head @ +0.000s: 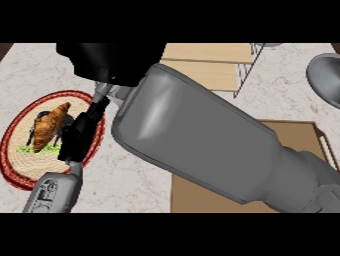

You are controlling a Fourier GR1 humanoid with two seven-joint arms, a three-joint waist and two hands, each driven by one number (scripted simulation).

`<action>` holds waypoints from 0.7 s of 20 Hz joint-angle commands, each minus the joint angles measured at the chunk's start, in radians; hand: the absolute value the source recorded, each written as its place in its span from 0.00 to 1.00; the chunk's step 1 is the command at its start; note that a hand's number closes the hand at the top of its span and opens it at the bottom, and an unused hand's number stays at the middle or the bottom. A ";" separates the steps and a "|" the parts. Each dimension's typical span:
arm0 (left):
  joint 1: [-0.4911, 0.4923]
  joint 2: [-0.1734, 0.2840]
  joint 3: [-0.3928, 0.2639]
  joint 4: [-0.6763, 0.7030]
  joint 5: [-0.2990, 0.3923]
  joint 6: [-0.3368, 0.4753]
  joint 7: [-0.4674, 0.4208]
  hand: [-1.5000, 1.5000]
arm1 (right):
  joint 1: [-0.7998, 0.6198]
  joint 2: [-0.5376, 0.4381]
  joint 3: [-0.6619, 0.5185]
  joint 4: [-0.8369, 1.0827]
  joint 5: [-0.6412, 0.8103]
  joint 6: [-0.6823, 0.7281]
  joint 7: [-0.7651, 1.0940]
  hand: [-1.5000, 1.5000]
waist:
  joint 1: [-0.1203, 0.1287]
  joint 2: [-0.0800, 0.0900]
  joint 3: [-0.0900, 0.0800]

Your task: Pick the bell pepper from the tray and place it in the tiered shelf

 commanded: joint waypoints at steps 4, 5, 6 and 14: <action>0.031 -0.029 -0.031 -0.025 -0.014 0.013 -0.005 0.50 | -0.131 0.013 -0.077 0.143 0.084 0.031 0.240 1.00 | -0.004 0.008 0.001; 0.017 -0.012 -0.011 -0.010 -0.012 0.012 -0.006 0.50 | -0.141 0.013 -0.088 0.137 0.090 0.032 0.240 1.00 | -0.010 0.008 0.001; 0.017 -0.023 -0.002 -0.025 -0.009 0.031 0.001 0.50 | -0.166 0.013 -0.102 0.141 0.087 0.058 0.236 1.00 | -0.010 0.007 0.001; 0.037 0.003 0.006 -0.050 0.010 -0.006 0.023 0.50 | -0.228 0.013 -0.153 0.285 0.149 0.091 0.110 1.00 | -0.014 0.011 0.002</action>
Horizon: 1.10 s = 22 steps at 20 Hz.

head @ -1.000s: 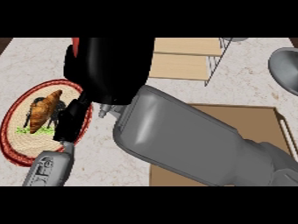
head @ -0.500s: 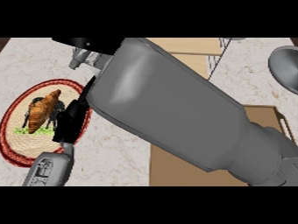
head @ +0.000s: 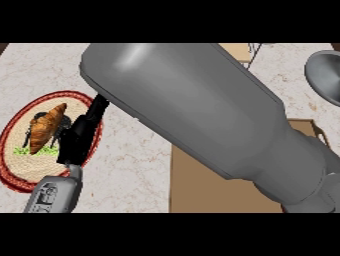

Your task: Pick the bell pepper from the tray and place it in the tiered shelf

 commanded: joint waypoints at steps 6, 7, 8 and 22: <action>0.010 0.014 0.004 -0.022 -0.010 -0.002 -0.007 0.50 | -0.007 0.011 -0.064 0.204 0.094 -0.077 0.068 1.00 | 0.003 0.007 0.000; -0.005 0.010 0.003 -0.038 -0.005 -0.004 0.036 0.50 | -0.026 0.011 -0.084 0.218 0.109 -0.065 0.042 1.00 | -0.001 0.006 0.001; -0.017 0.025 0.034 0.004 0.021 -0.024 0.009 0.50 | 0.010 -0.015 -0.080 0.208 0.125 -0.080 0.004 1.00 | -0.010 0.006 0.001; -0.003 -0.013 -0.007 -0.047 -0.006 -0.001 0.030 0.50 | 0.105 -0.017 -0.233 0.265 0.116 -0.487 -0.184 1.00 | 0.005 0.013 0.002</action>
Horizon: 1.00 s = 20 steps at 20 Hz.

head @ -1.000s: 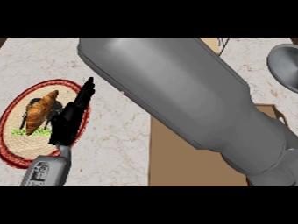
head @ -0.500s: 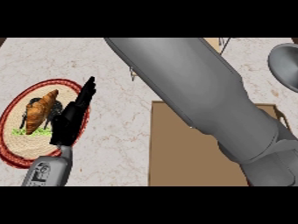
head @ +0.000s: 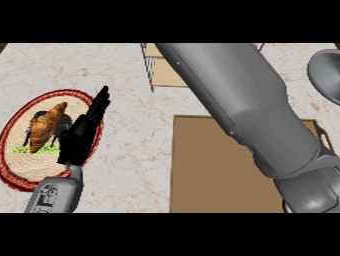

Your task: Pick the bell pepper from the tray and place it in the tiered shelf

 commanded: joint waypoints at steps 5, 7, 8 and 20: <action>0.028 -0.021 -0.039 -0.046 -0.032 0.017 0.028 0.50 | 0.049 -0.017 -0.105 0.030 -0.041 -0.212 -0.053 1.00 | -0.007 -0.005 0.000; -0.043 0.016 0.039 0.051 0.013 -0.011 -0.007 0.50 | 0.076 -0.003 -0.121 0.076 -0.049 -0.273 -0.093 1.00 | -0.010 0.000 -0.001; -0.026 -0.005 0.005 0.032 -0.010 0.001 -0.006 0.50 | -0.003 -0.010 -0.144 0.103 -0.056 -0.225 -0.088 1.00 | -0.005 -0.001 -0.001; 0.035 0.020 0.027 0.031 0.007 -0.023 -0.031 0.50 | 0.104 -0.054 -0.167 0.094 0.143 -0.173 0.158 0.00 | -0.019 -0.008 0.000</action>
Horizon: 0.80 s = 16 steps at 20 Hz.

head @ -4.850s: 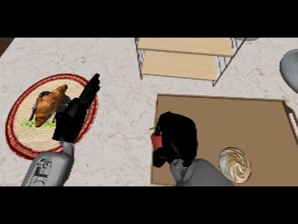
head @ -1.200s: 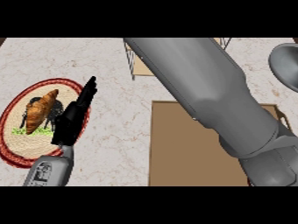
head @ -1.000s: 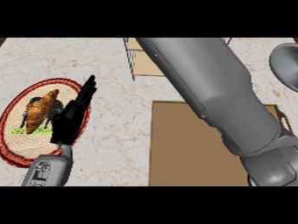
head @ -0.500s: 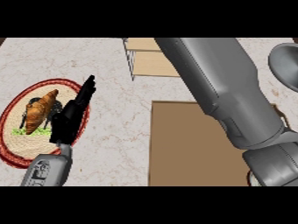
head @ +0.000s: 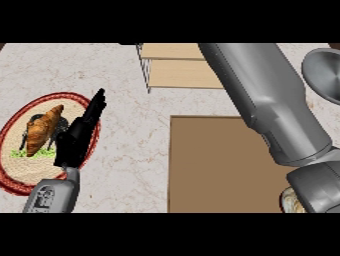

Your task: Pick the bell pepper from the tray and place it in the tiered shelf

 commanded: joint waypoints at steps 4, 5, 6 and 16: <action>-0.030 0.007 0.034 0.032 0.010 0.006 0.007 0.50 | 0.056 0.061 -0.048 -0.154 -0.008 -0.082 0.093 0.00 | -0.019 -0.005 0.001; 0.003 0.003 0.002 0.002 -0.007 -0.001 -0.002 0.50 | 0.057 0.054 -0.076 -0.129 -0.019 -0.133 0.077 0.00 | -0.001 0.000 0.001; 0.011 -0.005 -0.011 -0.053 0.008 -0.013 0.033 0.50 | 0.027 0.029 -0.099 -0.152 -0.058 -0.073 0.035 0.00 | 0.001 -0.003 0.001; 0.022 0.005 0.016 0.001 0.014 -0.020 -0.008 0.50 | 0.047 0.019 -0.142 -0.321 -0.137 -0.074 -0.029 0.00 | -0.008 -0.003 0.001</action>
